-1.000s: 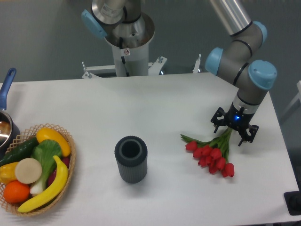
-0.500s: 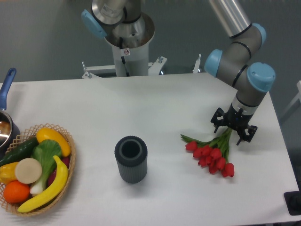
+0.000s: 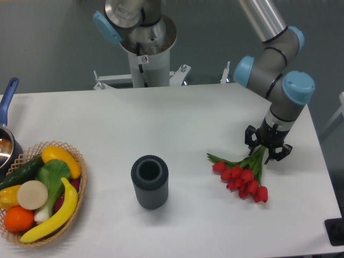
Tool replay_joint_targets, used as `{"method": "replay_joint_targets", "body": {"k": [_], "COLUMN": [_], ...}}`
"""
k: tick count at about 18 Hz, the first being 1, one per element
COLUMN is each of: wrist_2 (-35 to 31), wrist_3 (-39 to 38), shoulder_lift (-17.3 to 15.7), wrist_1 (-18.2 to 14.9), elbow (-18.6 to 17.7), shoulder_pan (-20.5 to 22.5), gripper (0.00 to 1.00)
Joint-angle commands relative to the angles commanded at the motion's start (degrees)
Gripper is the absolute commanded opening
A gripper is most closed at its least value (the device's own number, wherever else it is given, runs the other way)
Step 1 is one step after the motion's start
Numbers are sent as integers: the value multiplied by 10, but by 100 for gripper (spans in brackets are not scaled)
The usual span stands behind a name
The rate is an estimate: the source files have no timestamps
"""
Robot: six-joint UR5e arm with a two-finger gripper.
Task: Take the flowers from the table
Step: 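Lower the open gripper around the tulip stems and close it, then lift the grasped tulip bunch up off the table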
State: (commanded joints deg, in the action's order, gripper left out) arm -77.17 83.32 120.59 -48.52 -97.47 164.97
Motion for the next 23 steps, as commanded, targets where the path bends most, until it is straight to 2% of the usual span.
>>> {"method": "replay_joint_targets", "body": {"k": [9,13,17,20,23], "wrist_2": [1,17,78,134,241], "wrist_3": [0,0,-18,-46,-78], "shoulder_lift": [-7,-40,-68,-74,-94], "wrist_1": [0,-2,0,0,1], "elbow": [2,7,21,39,49], "shoulder_pan": [1,4,11,19,34], "gripper": [27,26,25,25,25]}}
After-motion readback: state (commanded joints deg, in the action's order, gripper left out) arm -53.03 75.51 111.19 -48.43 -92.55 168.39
